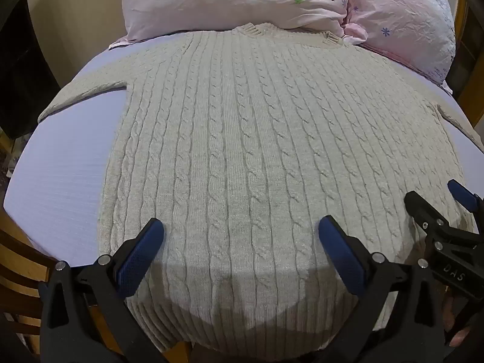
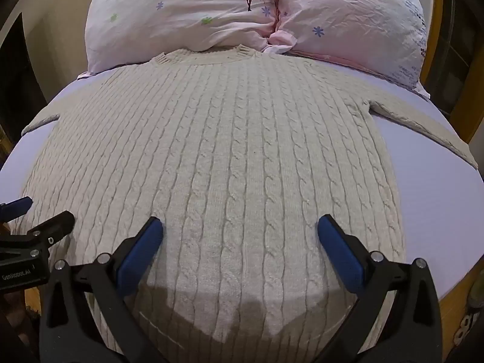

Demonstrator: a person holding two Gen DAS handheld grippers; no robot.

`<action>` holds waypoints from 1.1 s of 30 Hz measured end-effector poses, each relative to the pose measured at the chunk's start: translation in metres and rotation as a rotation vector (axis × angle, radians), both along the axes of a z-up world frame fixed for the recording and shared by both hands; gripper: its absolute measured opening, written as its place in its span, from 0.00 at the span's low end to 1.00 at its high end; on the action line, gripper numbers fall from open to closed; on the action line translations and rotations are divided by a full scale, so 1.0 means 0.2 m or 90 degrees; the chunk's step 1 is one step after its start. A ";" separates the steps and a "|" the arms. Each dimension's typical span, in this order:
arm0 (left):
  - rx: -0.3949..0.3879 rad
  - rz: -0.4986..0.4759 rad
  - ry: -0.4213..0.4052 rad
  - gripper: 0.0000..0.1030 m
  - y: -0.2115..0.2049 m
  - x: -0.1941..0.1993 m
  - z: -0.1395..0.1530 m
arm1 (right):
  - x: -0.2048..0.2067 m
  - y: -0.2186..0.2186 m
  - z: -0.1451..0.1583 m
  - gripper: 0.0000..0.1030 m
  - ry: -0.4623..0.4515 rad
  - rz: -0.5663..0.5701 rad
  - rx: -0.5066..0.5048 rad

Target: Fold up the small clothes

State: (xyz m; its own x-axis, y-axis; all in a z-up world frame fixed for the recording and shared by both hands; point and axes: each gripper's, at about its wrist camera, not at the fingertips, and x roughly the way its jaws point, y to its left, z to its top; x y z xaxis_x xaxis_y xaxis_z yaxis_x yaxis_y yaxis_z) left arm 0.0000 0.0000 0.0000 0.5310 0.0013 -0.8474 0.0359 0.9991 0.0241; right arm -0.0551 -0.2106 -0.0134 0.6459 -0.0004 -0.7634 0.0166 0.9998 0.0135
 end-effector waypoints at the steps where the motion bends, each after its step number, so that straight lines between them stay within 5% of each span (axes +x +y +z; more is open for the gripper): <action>1: -0.001 0.000 -0.001 0.99 0.00 0.00 0.00 | 0.00 0.00 0.00 0.98 0.000 -0.001 -0.001; 33: 0.000 0.000 -0.003 0.99 0.00 0.00 0.00 | 0.00 0.00 0.01 0.98 -0.007 -0.001 0.001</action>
